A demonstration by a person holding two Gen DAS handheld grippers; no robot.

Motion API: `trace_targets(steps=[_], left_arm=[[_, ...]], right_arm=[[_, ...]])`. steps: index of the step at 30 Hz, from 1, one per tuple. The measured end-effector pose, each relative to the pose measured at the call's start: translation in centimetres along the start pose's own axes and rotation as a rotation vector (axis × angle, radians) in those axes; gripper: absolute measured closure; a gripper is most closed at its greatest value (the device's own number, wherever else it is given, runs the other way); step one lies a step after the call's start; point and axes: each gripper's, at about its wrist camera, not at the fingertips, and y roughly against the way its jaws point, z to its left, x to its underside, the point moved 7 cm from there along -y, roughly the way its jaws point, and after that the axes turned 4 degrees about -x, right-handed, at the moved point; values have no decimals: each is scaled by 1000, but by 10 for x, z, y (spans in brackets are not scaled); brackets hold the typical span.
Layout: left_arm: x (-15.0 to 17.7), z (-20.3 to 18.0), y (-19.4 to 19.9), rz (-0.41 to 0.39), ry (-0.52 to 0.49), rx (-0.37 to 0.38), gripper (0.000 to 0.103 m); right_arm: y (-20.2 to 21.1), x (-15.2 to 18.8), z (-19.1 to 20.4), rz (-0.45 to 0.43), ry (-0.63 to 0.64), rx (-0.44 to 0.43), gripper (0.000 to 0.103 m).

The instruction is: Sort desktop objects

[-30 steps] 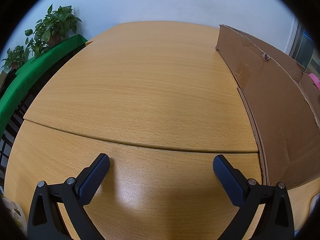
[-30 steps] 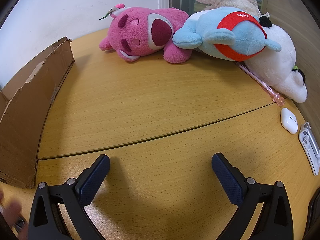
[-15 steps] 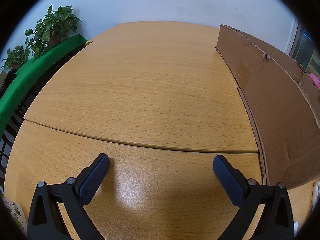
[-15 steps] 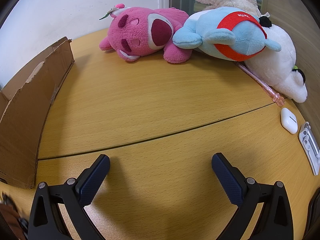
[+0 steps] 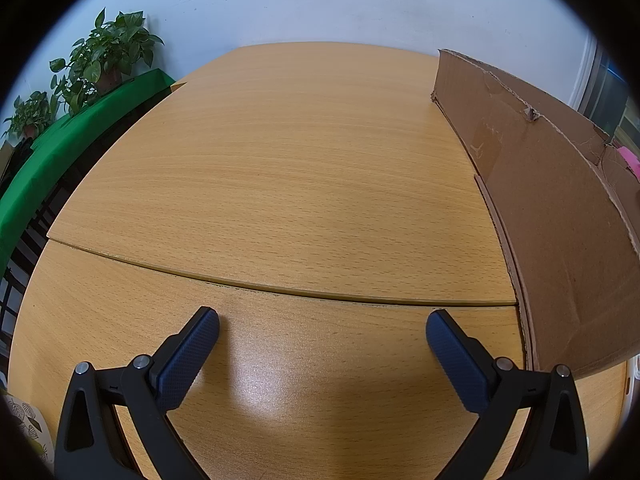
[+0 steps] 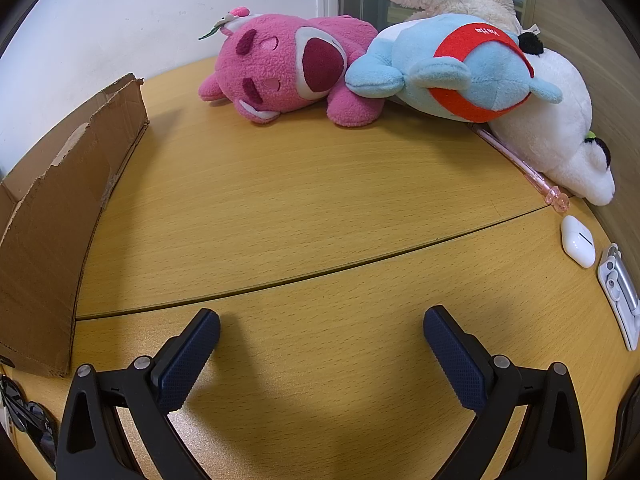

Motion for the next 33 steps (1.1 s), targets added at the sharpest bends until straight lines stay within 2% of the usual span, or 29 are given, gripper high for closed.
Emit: trace_targets(steps=[18, 21, 22, 24, 25, 28, 31, 33], left_arm=[[2, -2, 1, 2, -1, -1, 0], [10, -6, 9, 60, -28, 21, 1], [12, -5, 21, 49, -13, 33, 3], [11, -2, 61, -40, 41, 85, 3], [9, -1, 91, -87, 63, 120, 3], [8, -13, 168, -150, 75, 215, 3], [18, -48, 229, -190, 8, 370, 2], [33, -78, 247, -173, -74, 445, 2]], right_arm=[[-4, -5, 0, 5, -12, 10, 0], [6, 8, 4, 35, -28, 18, 0], [10, 11, 3, 26, -22, 10, 0], [34, 22, 17, -6, 50, -2, 0], [57, 28, 30, -29, 112, -18, 0], [115, 33, 67, -93, 250, -91, 0], [187, 48, 120, -160, 420, -246, 0], [222, 61, 164, -179, 519, -394, 0]])
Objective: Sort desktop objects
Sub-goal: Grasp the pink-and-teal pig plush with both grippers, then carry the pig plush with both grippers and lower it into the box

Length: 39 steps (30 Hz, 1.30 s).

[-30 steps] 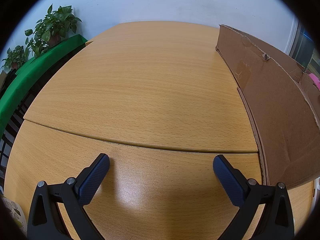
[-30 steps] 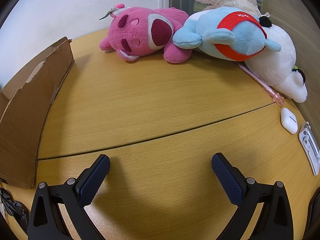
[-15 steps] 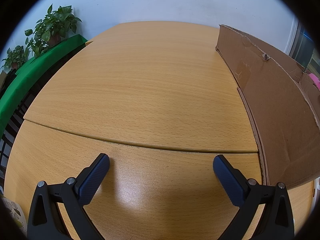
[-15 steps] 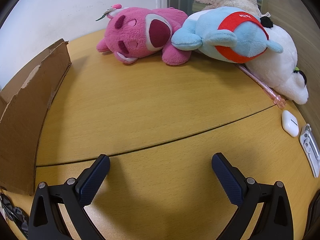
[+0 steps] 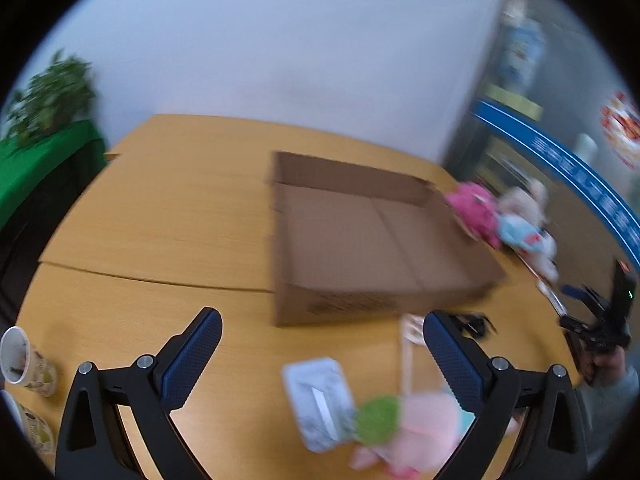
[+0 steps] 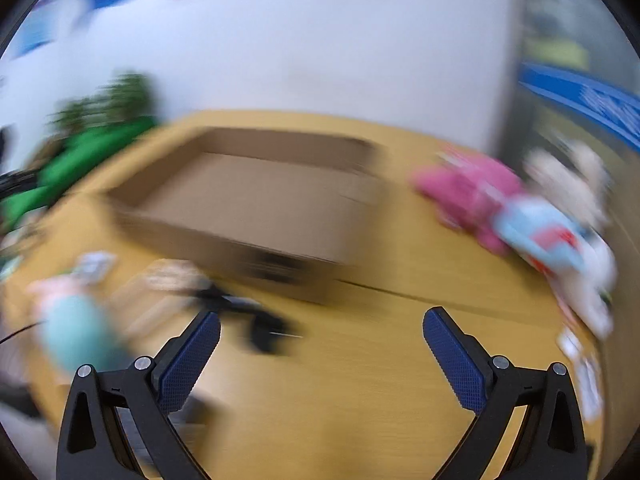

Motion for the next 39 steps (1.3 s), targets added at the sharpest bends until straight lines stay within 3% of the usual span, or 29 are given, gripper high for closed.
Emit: trace_targets(steps=[3, 7, 9, 12, 15, 17, 23, 26, 29, 31, 36, 39], left_arm=[[32, -42, -17, 100, -71, 81, 2], [80, -57, -57, 265, -41, 159, 2], [104, -62, -77, 348, -10, 223, 2], [119, -63, -88, 396, 38, 288, 3], [116, -53, -78, 391, 73, 320, 6], [121, -52, -80, 425, 94, 336, 15], [128, -65, -90, 457, 105, 391, 17], [122, -66, -88, 437, 82, 376, 23], [106, -67, -78, 396, 83, 385, 27], [85, -74, -68, 336, 45, 375, 27], [-4, -93, -38, 128, -53, 374, 27], [-61, -105, -24, 12, -127, 358, 27]], right_arm=[[-7, 1, 93, 33, 146, -241, 0], [-40, 39, 177, 155, 234, -434, 0], [-59, 56, 194, 216, 242, -461, 0], [-80, 80, 203, 289, 199, -489, 0], [-78, 85, 206, 274, 200, -478, 0], [-74, 86, 196, 262, 187, -484, 1], [-77, 95, 184, 294, 243, -385, 2], [-80, 94, 201, 291, 320, -353, 17], [-80, 87, 195, 275, 253, -370, 29], [-81, 69, 191, 236, 235, -376, 31], [-57, 4, 178, 73, 273, -331, 31], [-39, -58, 161, -41, 329, -282, 31]])
